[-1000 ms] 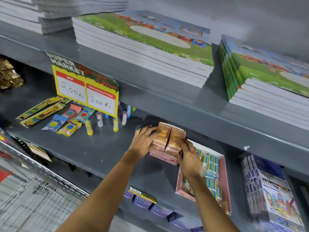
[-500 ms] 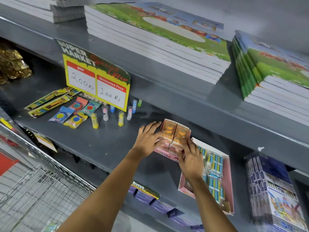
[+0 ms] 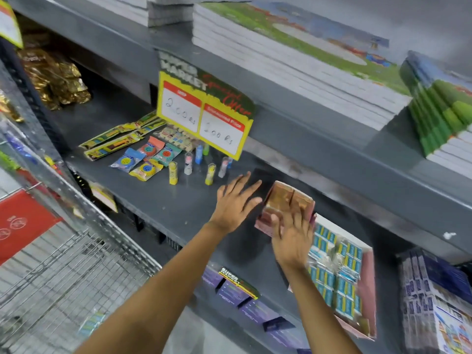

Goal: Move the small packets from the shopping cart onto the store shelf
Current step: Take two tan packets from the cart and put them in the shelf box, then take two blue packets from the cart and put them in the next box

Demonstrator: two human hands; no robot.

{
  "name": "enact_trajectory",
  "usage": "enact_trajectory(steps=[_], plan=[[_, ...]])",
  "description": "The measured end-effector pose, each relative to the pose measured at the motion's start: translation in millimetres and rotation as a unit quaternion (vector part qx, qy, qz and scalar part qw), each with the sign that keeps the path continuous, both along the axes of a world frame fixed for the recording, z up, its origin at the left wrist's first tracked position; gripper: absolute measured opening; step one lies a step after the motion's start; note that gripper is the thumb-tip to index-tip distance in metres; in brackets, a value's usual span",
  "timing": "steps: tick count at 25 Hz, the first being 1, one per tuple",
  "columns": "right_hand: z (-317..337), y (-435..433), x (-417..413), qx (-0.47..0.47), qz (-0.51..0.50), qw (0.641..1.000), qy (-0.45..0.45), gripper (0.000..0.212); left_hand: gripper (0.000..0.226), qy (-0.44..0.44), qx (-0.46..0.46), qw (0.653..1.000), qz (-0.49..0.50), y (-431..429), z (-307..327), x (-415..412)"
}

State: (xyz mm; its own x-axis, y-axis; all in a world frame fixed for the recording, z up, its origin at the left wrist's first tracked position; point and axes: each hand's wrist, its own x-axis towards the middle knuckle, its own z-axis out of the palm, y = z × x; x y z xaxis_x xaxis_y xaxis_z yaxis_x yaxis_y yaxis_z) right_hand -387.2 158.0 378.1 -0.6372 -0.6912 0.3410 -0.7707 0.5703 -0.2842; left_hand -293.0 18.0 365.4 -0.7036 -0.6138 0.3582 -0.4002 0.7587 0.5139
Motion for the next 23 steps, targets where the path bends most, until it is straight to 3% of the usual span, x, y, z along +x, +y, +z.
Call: enact_trajectory(steps=[3,6,9,12,14,17,21,23], plan=[[3,-54,48,-0.006,0.141,0.989,0.035,0.052,0.057,0.01,0.014,0.996,0.087,-34,0,71],[-10,-105,131,-0.056,0.24,0.968,-0.048,0.043,0.046,0.035,0.06,0.963,0.261,-67,-22,182],[-40,-124,218,-0.052,0.377,0.92,-0.089,0.034,0.042,0.027,0.11,0.914,0.391,-66,-62,293],[-102,-125,285,0.058,0.522,0.848,-0.07,0.035,0.038,-0.045,0.176,0.853,0.489,-33,-125,372],[-155,-129,311,0.146,0.536,0.826,-0.091,0.038,0.038,-0.122,0.229,0.823,0.505,-14,-178,400],[-225,-131,321,0.302,0.475,0.813,-0.151,0.047,0.052,-0.245,0.313,0.796,0.457,11,-249,402],[-305,-126,342,0.385,0.435,0.794,-0.179,0.051,0.074,-0.164,0.469,0.716,0.491,56,-322,386],[-327,-122,359,0.413,0.46,0.766,-0.177,0.053,0.078,-0.17,0.47,0.708,0.5,77,-340,383]])
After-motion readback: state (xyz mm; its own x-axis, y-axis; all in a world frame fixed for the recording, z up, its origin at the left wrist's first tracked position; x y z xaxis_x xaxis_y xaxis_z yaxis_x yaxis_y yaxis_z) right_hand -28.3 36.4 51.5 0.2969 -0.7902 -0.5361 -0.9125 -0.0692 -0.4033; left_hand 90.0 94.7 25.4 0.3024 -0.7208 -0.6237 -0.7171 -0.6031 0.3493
